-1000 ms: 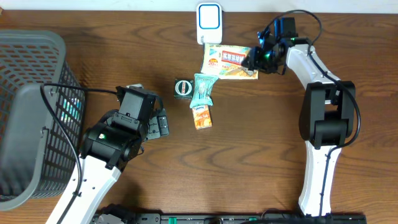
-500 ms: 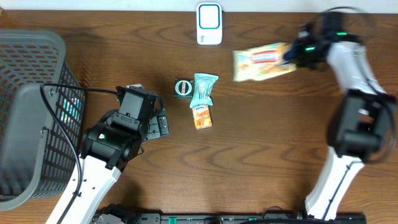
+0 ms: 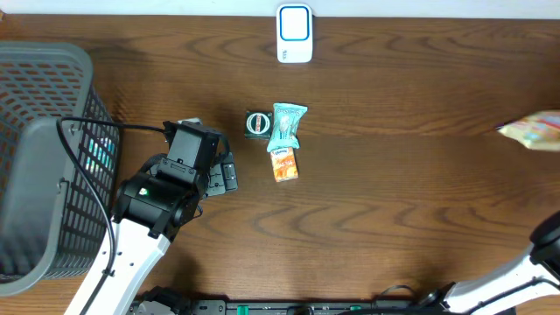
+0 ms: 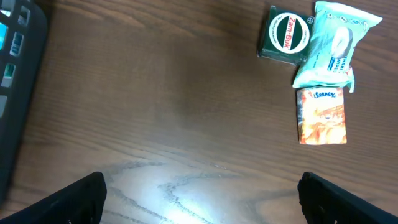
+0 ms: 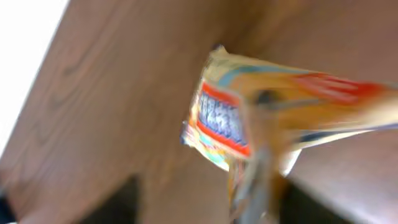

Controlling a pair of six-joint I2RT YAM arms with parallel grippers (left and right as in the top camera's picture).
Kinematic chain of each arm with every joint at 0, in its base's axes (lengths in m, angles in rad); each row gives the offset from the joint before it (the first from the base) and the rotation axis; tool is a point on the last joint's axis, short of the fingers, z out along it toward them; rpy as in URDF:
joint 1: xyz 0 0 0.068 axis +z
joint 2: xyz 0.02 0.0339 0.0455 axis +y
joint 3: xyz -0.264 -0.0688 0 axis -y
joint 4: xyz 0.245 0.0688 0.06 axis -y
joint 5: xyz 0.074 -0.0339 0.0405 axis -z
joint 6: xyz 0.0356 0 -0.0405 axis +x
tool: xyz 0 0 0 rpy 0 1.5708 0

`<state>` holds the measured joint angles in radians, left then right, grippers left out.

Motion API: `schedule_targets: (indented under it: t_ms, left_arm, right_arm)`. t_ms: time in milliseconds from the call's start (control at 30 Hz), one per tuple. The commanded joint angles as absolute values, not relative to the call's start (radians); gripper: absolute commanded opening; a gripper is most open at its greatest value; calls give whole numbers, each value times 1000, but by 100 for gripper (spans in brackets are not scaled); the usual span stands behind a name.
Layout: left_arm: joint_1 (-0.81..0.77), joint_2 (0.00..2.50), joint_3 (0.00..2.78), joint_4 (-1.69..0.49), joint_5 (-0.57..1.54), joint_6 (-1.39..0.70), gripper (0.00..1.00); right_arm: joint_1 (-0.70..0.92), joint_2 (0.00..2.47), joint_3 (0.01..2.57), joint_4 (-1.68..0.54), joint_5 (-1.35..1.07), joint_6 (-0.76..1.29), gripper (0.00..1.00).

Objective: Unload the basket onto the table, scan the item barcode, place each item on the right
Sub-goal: 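Carry the snack bag right and drop it at the table's right edge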

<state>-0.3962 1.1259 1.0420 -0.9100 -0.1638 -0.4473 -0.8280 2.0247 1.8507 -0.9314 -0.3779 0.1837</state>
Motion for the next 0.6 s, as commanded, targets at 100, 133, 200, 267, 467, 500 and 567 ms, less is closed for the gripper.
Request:
schedule_targets:
  t_ms: [100,133,200,267,467,500,567]
  left_arm:
    - [-393,1130,1046,-912,-180,-445,98]
    - [-393,1130,1046,-912,-180,-445,98]
    - [-393,1130,1046,-912,-180,-445,98]
    - [-393,1130,1046,-912,-180,-445,98]
    - [-393,1130,1046,-912,-180,-445,98]
    - [-393,1130,1046,-912,-180,-445,98]
    - [-393,1130,1046,-912,-181,-445,98]
  right_arm:
    - [-895,2018,1853,-966,-412,88,96]
    - [-895,2018,1853,-965,-440,88,96]
    - [-887,2018,1853,-963,-493,88,95]
    - [-869,2018,1853,-962,-534,88,95]
    - [-743,2018,1853,-995,-638,22,95]
    - [-709,2018,1853,-1012,-662,-10,95]
    - [-648,2018,1853,-1035,-673,-21,99]
